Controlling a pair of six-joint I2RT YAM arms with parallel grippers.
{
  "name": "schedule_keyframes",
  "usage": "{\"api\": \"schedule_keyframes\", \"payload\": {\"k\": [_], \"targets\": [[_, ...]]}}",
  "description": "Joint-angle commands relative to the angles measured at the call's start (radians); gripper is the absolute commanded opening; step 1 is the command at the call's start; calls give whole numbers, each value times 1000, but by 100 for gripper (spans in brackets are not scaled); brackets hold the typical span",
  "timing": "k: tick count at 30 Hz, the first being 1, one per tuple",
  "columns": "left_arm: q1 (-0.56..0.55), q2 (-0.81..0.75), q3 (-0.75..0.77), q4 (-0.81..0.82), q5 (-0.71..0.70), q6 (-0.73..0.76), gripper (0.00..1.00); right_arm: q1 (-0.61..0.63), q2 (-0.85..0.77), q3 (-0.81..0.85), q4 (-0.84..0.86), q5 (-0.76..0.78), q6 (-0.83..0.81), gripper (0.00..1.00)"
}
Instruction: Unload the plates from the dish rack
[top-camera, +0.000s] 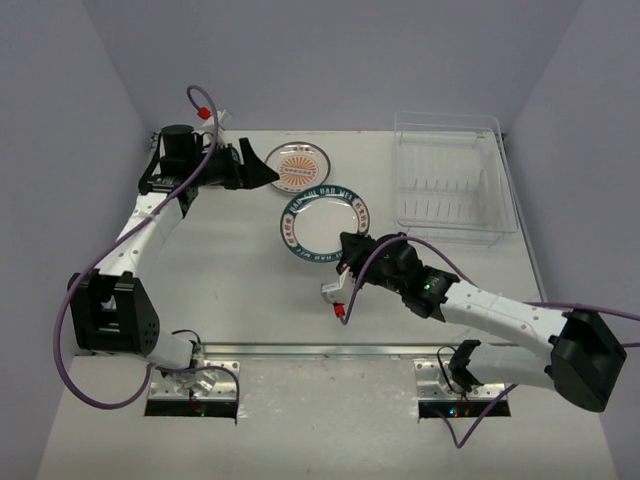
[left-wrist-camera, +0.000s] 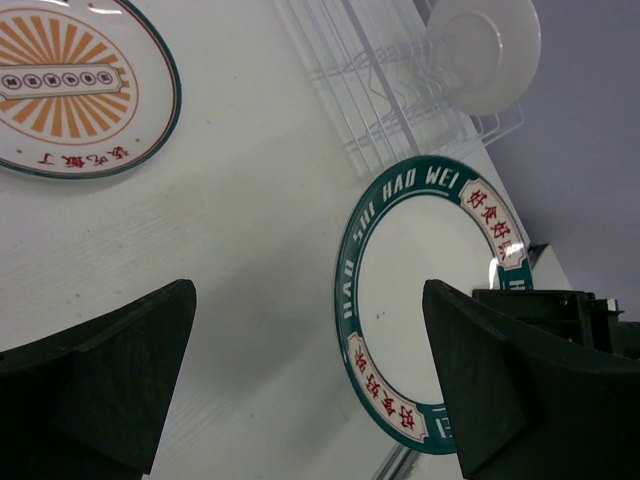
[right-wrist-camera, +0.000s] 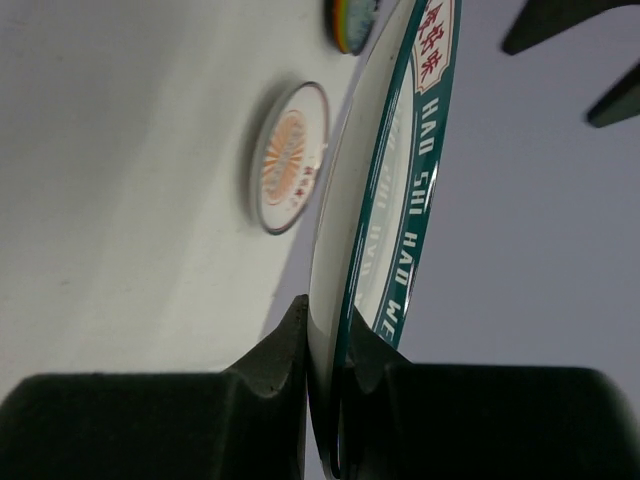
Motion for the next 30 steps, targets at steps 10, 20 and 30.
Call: {"api": "schedule_keyframes", "payload": {"k": [10, 20, 30], "targets": [[-43, 48, -60, -98, 283, 174, 69, 29, 131, -55, 713, 7, -267, 0], [-60, 80, -98, -123, 341, 200, 29, 29, 257, -5, 885, 84, -293, 0], [-48, 135, -47, -64, 308, 118, 0, 29, 220, -73, 887, 137, -252, 66]]}}
